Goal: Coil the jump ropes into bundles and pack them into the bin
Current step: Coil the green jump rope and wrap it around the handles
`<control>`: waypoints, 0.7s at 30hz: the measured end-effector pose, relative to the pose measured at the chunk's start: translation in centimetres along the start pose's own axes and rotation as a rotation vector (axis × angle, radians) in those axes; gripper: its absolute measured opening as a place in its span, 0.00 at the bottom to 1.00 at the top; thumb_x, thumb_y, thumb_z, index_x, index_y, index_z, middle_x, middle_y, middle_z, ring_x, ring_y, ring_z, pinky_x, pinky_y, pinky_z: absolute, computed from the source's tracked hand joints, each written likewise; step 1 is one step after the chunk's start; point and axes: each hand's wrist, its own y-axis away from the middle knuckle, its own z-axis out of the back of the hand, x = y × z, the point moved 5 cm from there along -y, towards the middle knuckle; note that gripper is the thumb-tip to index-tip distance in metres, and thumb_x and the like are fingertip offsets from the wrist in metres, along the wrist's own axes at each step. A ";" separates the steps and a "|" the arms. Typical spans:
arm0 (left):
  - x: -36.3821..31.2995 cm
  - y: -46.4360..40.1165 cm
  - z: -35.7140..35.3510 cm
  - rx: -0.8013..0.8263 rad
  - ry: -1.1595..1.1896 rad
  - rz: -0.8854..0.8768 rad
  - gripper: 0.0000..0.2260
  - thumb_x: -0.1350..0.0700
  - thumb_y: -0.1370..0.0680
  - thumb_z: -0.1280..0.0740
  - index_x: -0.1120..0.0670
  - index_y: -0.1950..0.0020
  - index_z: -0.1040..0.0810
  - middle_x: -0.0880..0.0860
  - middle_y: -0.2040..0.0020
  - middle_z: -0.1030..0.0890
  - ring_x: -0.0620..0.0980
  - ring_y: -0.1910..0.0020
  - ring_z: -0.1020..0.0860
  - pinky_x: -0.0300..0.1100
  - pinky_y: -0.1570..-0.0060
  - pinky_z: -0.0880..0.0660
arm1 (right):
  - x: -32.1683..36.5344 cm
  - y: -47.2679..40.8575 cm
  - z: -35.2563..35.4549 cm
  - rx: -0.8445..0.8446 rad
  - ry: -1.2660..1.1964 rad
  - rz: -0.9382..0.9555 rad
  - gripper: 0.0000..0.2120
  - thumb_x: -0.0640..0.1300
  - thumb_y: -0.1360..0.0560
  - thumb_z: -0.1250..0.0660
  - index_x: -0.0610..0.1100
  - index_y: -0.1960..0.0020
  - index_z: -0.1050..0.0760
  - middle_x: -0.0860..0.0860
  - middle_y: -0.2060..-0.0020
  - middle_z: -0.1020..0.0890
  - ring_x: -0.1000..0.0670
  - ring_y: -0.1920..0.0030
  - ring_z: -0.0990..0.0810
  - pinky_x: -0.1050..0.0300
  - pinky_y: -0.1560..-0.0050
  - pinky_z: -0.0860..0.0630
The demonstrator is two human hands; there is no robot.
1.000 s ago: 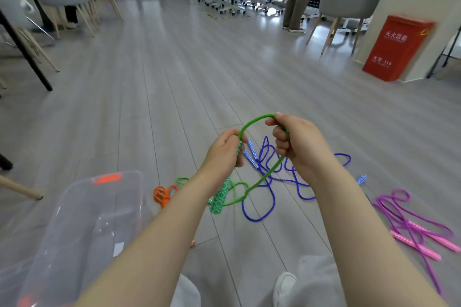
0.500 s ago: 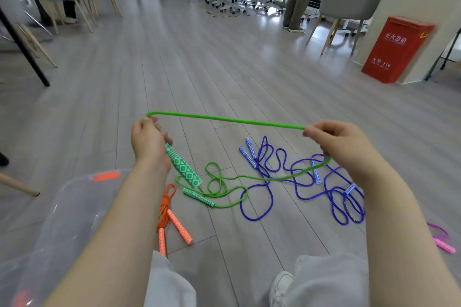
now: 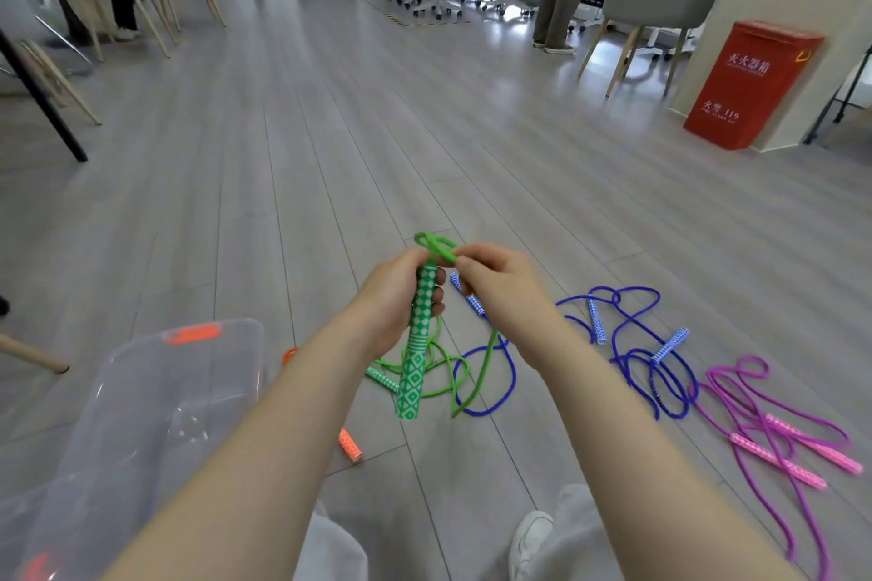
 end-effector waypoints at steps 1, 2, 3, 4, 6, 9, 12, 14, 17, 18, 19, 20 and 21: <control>-0.1 -0.2 0.1 0.002 -0.003 -0.007 0.11 0.55 0.23 0.43 0.57 0.56 0.23 0.52 0.65 0.28 0.48 0.70 0.31 0.41 0.67 0.30 | 0.0 0.0 -0.3 0.006 0.013 0.008 0.12 0.42 0.23 0.38 0.54 0.59 0.20 0.54 0.70 0.24 0.52 0.65 0.27 0.54 0.58 0.28; -0.2 -0.2 0.3 0.011 -0.005 -0.014 0.11 0.55 0.24 0.44 0.56 0.56 0.23 0.52 0.65 0.29 0.49 0.70 0.31 0.42 0.67 0.30 | -0.1 0.0 -0.4 0.008 0.028 0.021 0.12 0.42 0.23 0.38 0.54 0.59 0.20 0.54 0.70 0.24 0.53 0.65 0.27 0.54 0.59 0.29; -0.3 -0.3 0.3 0.028 -0.002 -0.022 0.12 0.54 0.25 0.44 0.56 0.56 0.23 0.52 0.65 0.29 0.49 0.69 0.31 0.42 0.66 0.31 | -0.1 0.1 -0.6 0.006 0.048 0.037 0.12 0.42 0.23 0.38 0.55 0.59 0.20 0.55 0.71 0.24 0.54 0.67 0.27 0.55 0.60 0.29; -0.5 -0.3 0.3 0.046 -0.002 -0.032 0.13 0.52 0.26 0.44 0.55 0.56 0.22 0.52 0.64 0.29 0.49 0.69 0.31 0.43 0.65 0.31 | -0.1 0.1 -0.7 0.004 0.077 0.050 0.11 0.43 0.23 0.37 0.56 0.58 0.21 0.56 0.72 0.24 0.55 0.68 0.27 0.57 0.62 0.30; -0.8 0.0 0.0 0.079 -0.026 -0.056 0.14 0.49 0.27 0.42 0.51 0.59 0.17 0.52 0.64 0.28 0.49 0.68 0.29 0.43 0.63 0.30 | 0.0 0.2 -0.9 -0.001 0.135 0.053 0.06 0.45 0.22 0.37 0.55 0.52 0.23 0.57 0.71 0.22 0.60 0.71 0.27 0.64 0.67 0.30; -1.3 0.5 -0.4 0.073 -0.126 -0.159 0.16 0.52 0.19 0.40 0.48 0.60 0.15 0.56 0.60 0.24 0.51 0.62 0.27 0.44 0.59 0.30 | 0.0 0.2 -0.9 -0.014 0.155 0.044 0.02 0.44 0.23 0.36 0.49 0.51 0.26 0.55 0.69 0.20 0.65 0.72 0.26 0.73 0.73 0.34; -1.5 0.7 -0.3 0.077 -0.184 -0.213 0.11 0.54 0.18 0.39 0.53 0.53 0.18 0.57 0.59 0.23 0.51 0.61 0.27 0.41 0.60 0.28 | -0.1 0.2 -0.8 -0.024 0.204 0.045 0.01 0.46 0.24 0.35 0.50 0.53 0.28 0.55 0.66 0.19 0.60 0.69 0.26 0.66 0.69 0.31; -1.4 0.6 0.0 0.075 -0.199 -0.195 0.11 0.54 0.18 0.40 0.54 0.52 0.19 0.53 0.61 0.22 0.49 0.62 0.26 0.40 0.58 0.27 | -0.2 0.3 -0.7 -0.012 0.224 0.047 0.02 0.47 0.24 0.35 0.51 0.54 0.28 0.54 0.64 0.18 0.56 0.64 0.23 0.60 0.63 0.29; -1.6 0.3 0.6 0.010 -0.096 -0.169 0.11 0.54 0.17 0.41 0.54 0.56 0.23 0.50 0.64 0.23 0.47 0.63 0.24 0.42 0.55 0.25 | 0.2 0.3 -0.4 0.034 0.315 0.078 0.03 0.48 0.23 0.35 0.51 0.56 0.27 0.52 0.65 0.19 0.51 0.63 0.22 0.55 0.60 0.27; -1.8 0.1 1.1 -0.030 -0.017 -0.159 0.11 0.55 0.17 0.41 0.53 0.58 0.24 0.50 0.64 0.24 0.47 0.64 0.24 0.42 0.56 0.24 | 0.2 0.1 0.0 0.051 0.359 0.084 0.04 0.49 0.23 0.35 0.50 0.57 0.26 0.52 0.68 0.20 0.52 0.65 0.23 0.55 0.61 0.27; -2.1 -0.1 1.8 -0.073 0.062 -0.151 0.12 0.55 0.17 0.41 0.53 0.58 0.24 0.50 0.64 0.25 0.47 0.64 0.24 0.42 0.57 0.24 | 0.3 0.0 0.7 0.060 0.389 0.076 0.05 0.50 0.24 0.34 0.50 0.57 0.25 0.54 0.70 0.22 0.54 0.68 0.25 0.57 0.63 0.29; -2.4 -0.4 2.7 -0.121 0.129 -0.144 0.12 0.55 0.17 0.41 0.53 0.59 0.25 0.50 0.64 0.25 0.47 0.64 0.23 0.41 0.57 0.24 | 0.2 -0.2 1.6 0.062 0.399 0.055 0.06 0.50 0.24 0.33 0.50 0.58 0.24 0.55 0.72 0.24 0.57 0.70 0.27 0.59 0.65 0.30; -2.7 -0.6 3.7 -0.182 0.181 -0.148 0.12 0.56 0.17 0.41 0.53 0.59 0.25 0.50 0.64 0.25 0.46 0.65 0.23 0.40 0.59 0.24 | 0.1 -0.4 2.5 0.055 0.390 0.029 0.07 0.51 0.24 0.33 0.50 0.58 0.23 0.57 0.72 0.24 0.59 0.72 0.28 0.62 0.66 0.32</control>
